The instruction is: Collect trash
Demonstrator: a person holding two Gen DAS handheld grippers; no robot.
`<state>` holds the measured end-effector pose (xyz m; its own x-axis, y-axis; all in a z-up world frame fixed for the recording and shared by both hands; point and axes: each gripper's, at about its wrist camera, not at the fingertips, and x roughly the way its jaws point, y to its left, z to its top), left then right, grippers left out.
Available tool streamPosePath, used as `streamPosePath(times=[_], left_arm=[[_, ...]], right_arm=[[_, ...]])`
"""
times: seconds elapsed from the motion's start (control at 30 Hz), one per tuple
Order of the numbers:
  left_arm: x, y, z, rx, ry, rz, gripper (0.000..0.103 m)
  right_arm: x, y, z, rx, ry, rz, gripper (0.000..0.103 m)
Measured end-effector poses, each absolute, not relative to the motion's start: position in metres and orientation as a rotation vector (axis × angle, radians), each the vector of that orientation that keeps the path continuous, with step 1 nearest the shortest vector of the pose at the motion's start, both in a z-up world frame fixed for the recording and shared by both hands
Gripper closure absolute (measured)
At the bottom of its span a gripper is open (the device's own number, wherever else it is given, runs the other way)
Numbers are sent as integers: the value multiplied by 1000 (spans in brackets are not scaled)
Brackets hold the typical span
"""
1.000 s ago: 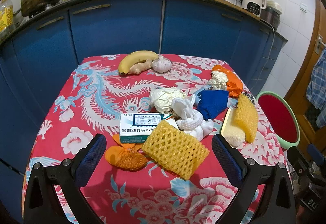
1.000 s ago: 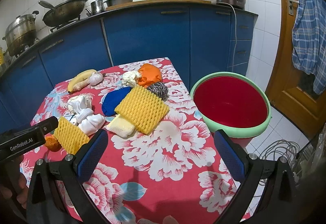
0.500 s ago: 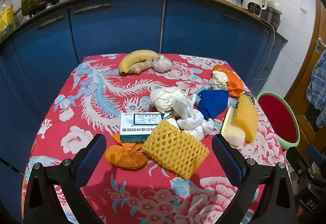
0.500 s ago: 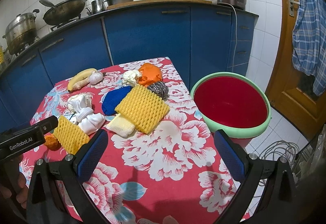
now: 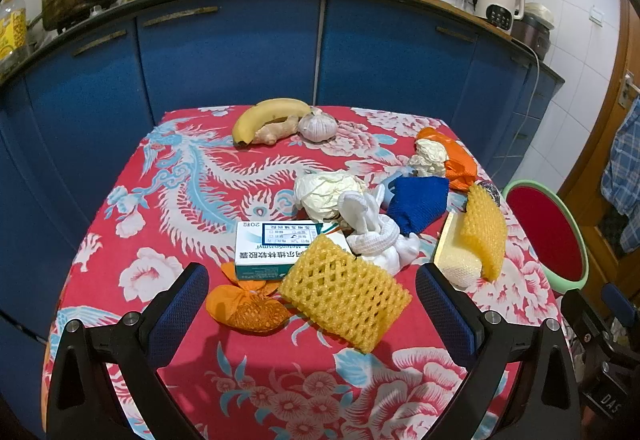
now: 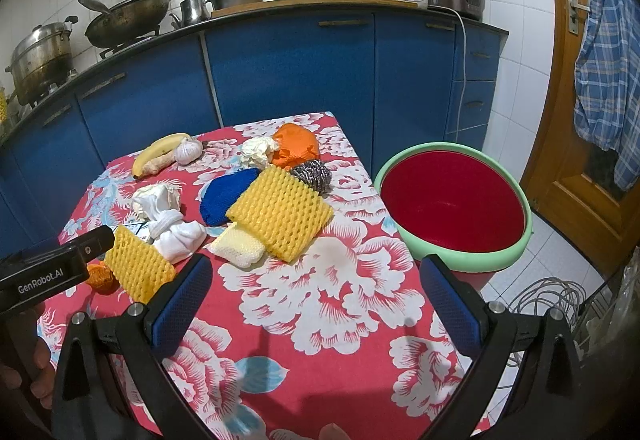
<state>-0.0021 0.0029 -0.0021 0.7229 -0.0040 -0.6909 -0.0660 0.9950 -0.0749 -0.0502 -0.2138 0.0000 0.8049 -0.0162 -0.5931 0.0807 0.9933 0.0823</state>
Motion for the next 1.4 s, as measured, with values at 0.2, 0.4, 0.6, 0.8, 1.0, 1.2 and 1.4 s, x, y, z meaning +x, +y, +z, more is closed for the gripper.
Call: streamPosePath(times=[0.2,0.4,0.6,0.8,1.0,1.2,1.4], left_arm=[[-2,3,-2,-98,761,34,0],[-2,3,-2,-97,761,33,0],[-2,3,-2,-98,761,33,0],[-2,3,-2,-97,761,34,0],[2,6,-1,-98,766,40,0],[6,6,-4,-95,772,46,0],[15,12,-5,-99,785,58,0]], right_arm=[[-50,-213,0,104,633,-53,1],[-50,-213,0,103,634,-52,1],[-50,-213,0,102,635,-52,1],[-50,-213,0,102,636,-51,1],[-47,-212,-3,98,643,-49,1],[-40,-210,-4,90,660,-40,1],[-28,-210,-6,70,670,-38,1]])
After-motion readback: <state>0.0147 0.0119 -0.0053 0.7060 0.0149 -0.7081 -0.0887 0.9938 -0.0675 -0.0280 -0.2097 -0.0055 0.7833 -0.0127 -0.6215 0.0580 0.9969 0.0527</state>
